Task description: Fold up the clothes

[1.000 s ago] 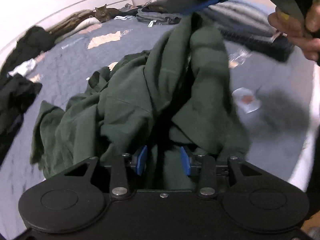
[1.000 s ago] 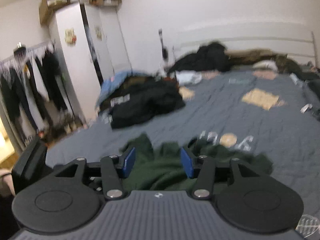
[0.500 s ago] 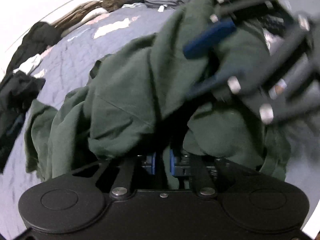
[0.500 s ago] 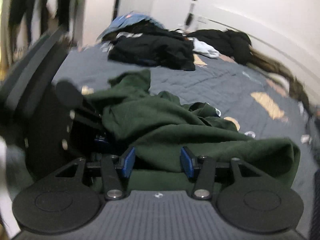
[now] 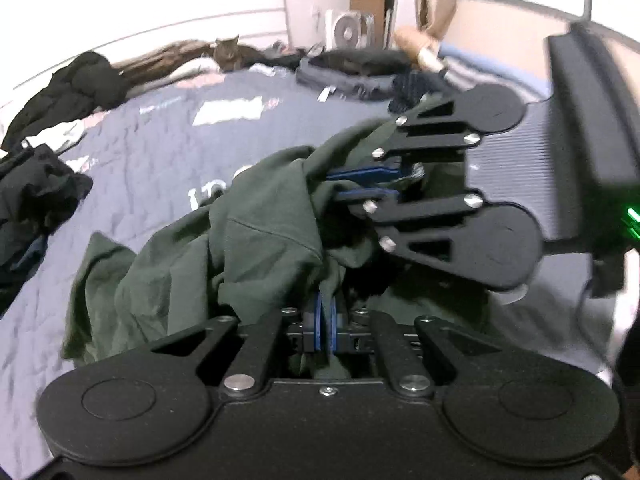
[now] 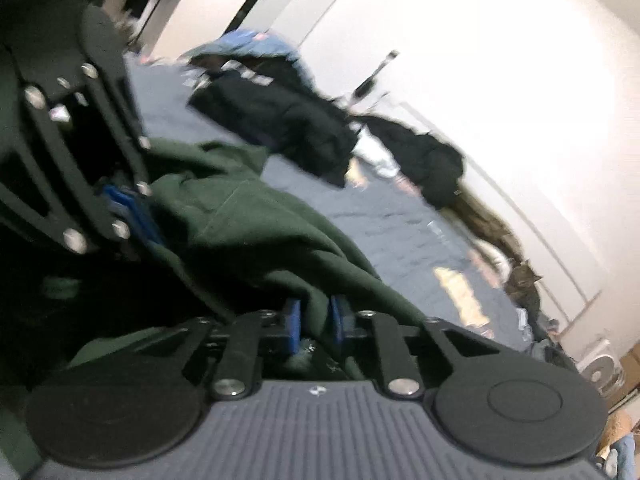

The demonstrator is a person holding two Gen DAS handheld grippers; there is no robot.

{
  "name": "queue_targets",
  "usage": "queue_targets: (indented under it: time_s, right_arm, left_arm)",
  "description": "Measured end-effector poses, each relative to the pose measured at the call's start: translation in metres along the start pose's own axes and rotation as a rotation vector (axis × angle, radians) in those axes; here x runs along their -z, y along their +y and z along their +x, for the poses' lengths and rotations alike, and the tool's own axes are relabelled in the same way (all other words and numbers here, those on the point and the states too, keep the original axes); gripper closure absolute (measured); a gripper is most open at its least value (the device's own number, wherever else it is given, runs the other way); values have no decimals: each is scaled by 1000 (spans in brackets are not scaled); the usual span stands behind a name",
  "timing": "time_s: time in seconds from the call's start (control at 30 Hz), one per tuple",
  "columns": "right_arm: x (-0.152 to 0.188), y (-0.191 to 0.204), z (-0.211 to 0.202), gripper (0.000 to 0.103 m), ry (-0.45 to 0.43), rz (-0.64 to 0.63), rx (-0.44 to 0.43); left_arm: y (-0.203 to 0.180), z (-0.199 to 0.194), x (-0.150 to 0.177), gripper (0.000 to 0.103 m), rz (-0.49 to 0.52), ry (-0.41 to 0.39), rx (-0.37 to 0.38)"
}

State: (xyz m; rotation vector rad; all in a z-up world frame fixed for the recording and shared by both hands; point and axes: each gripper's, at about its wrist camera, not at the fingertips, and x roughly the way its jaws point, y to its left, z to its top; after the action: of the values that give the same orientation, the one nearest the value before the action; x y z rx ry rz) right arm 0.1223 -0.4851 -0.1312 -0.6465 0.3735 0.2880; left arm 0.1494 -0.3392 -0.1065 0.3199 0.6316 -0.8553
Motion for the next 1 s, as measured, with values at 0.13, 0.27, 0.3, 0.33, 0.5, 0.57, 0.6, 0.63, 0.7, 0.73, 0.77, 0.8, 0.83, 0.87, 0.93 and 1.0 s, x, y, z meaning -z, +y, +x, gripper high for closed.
queue_targets:
  time_s: [0.13, 0.27, 0.3, 0.33, 0.5, 0.57, 0.6, 0.63, 0.7, 0.73, 0.77, 0.8, 0.83, 0.87, 0.93, 1.0]
  right_arm:
    - [-3, -35, -6, 95, -52, 287, -2]
    - [5, -69, -13, 96, -89, 547, -15]
    - [8, -78, -15, 96, -97, 614, -23]
    - [12, -87, -18, 96, -104, 682, -30]
    - [36, -114, -20, 97, -105, 888, -19]
    - [46, -122, -17, 99, -91, 950, -5]
    - [50, -124, -14, 99, -81, 978, 2]
    - [55, -127, -11, 99, -68, 1001, 10]
    - [69, -131, -6, 99, -17, 1033, 19]
    - [74, -132, -3, 99, 6, 1040, 8]
    - [77, -131, 0, 99, 23, 1039, -17]
    - [80, -129, 2, 99, 40, 1039, -42]
    - [80, -127, 4, 98, 57, 1027, -62]
    - [79, -125, 4, 98, 68, 1015, -73]
    - [75, -123, 3, 96, 79, 1007, -84]
    - [71, -125, -5, 96, 59, 1010, -97]
  left_arm:
    - [4, -31, -4, 99, -30, -68, 60]
    - [11, -63, -4, 99, -67, -139, 114]
    - [13, -72, -4, 99, -80, -158, 126]
    - [17, -81, -2, 99, -101, -178, 137]
    - [39, -118, 10, 99, -216, -255, 167]
    - [48, -127, 18, 99, -256, -268, 158]
    - [52, -129, 23, 99, -271, -263, 145]
    - [55, -128, 30, 99, -279, -244, 121]
    - [61, -121, 42, 99, -303, -181, 83]
    - [61, -115, 46, 99, -303, -153, 65]
    - [59, -109, 49, 99, -300, -129, 44]
    - [59, -103, 52, 98, -309, -104, 26]
    - [59, -100, 52, 98, -313, -90, 14]
    - [58, -99, 51, 98, -312, -81, 5]
    - [56, -100, 48, 98, -308, -72, -6]
    - [52, -113, 41, 94, -298, -87, 7]
